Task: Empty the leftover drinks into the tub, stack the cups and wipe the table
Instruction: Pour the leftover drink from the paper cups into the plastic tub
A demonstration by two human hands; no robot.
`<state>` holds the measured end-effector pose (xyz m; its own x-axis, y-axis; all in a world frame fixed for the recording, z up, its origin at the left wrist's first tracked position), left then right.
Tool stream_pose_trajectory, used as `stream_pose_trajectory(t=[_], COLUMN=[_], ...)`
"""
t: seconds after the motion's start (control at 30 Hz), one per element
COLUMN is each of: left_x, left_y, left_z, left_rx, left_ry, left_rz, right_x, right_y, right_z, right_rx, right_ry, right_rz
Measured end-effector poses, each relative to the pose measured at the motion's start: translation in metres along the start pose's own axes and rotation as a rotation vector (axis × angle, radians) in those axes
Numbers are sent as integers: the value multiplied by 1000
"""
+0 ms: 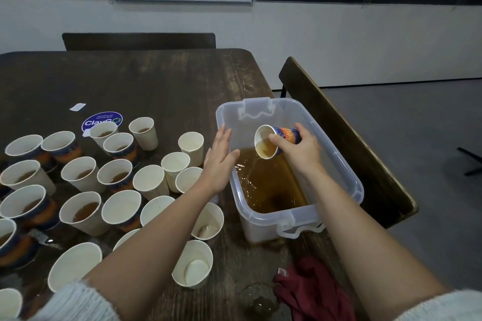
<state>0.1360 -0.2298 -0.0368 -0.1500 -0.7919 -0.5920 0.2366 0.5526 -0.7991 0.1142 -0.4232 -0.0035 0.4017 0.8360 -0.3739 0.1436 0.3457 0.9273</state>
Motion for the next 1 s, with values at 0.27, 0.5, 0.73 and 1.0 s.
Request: stream_pose_trajectory(t=[0.27,0.5,0.73,1.0], left_x=[0,0,0,0], left_y=[-1,0,0,0], left_z=[-1,0,-1,-1], left_rx=[2,7,7,7], left_ry=[0,-5,-5,-1], left_rz=[-19,-19,-31,-40], right_x=[-1,0,0,2], right_y=[2,0,-1,-2], right_z=[-1,-1,-1,0], right_rx=[-20,-39,-51,-65], right_ry=[-4,-2,-11,-27], right_rz=[-8,1,-9,-29])
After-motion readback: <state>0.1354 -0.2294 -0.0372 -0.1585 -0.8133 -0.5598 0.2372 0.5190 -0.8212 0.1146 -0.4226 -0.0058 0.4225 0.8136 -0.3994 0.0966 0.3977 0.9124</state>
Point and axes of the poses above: each hand's wrist, its own z-axis towards the middle knuckle, its own x-axis out of the palm, y = z × x, the point moved 1 cm from there along z, towards the middle knuckle, and after that the axes turned 9 degrees about z, right-handed, at the moved point
